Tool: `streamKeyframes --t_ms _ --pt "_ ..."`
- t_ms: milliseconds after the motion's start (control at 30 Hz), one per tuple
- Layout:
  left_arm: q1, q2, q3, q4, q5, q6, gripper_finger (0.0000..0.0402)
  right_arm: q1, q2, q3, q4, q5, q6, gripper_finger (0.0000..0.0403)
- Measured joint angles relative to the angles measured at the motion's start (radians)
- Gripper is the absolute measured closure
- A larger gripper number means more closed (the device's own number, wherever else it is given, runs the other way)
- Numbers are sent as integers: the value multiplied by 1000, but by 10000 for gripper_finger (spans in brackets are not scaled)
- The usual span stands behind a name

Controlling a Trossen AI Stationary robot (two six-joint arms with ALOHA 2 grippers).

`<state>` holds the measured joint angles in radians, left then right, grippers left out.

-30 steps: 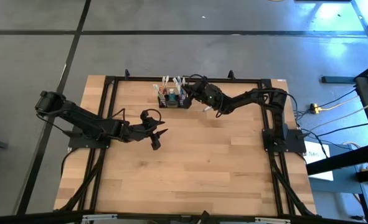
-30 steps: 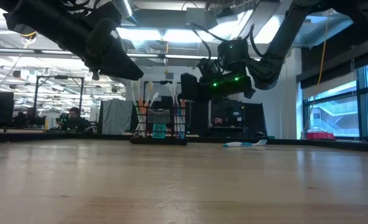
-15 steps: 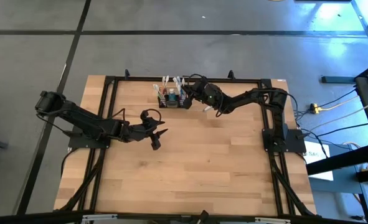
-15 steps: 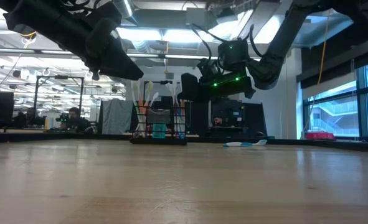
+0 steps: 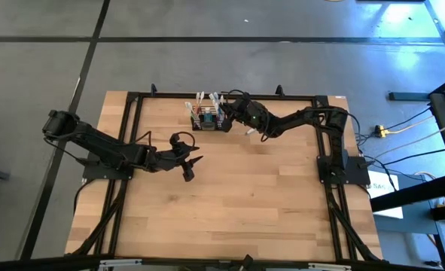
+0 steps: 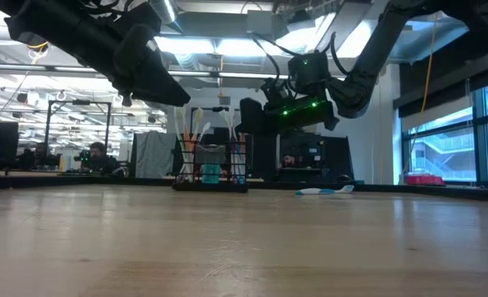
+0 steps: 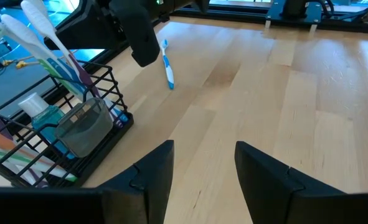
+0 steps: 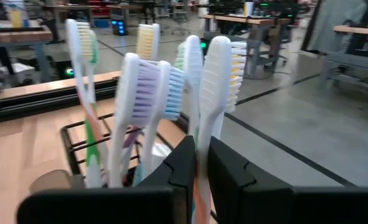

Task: Pick & Place toothbrushing station
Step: Put the orange toothbrush into the black wire organizer, then put the blue toothbrush into the black wire organizer

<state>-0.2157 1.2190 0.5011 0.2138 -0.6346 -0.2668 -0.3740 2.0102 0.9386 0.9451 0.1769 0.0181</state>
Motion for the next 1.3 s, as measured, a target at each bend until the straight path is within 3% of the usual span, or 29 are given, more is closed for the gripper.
streamKeyframes --t_ms 300,867,1300 --pt "0 0 0 0 0 1 235 1 1 -1 -11 21 -23 354" --pt "0 0 0 -8 0 1 235 3 -8 -2 -26 21 -18 215" --pt "0 0 0 -8 0 1 235 3 -153 -2 -287 17 -23 186"
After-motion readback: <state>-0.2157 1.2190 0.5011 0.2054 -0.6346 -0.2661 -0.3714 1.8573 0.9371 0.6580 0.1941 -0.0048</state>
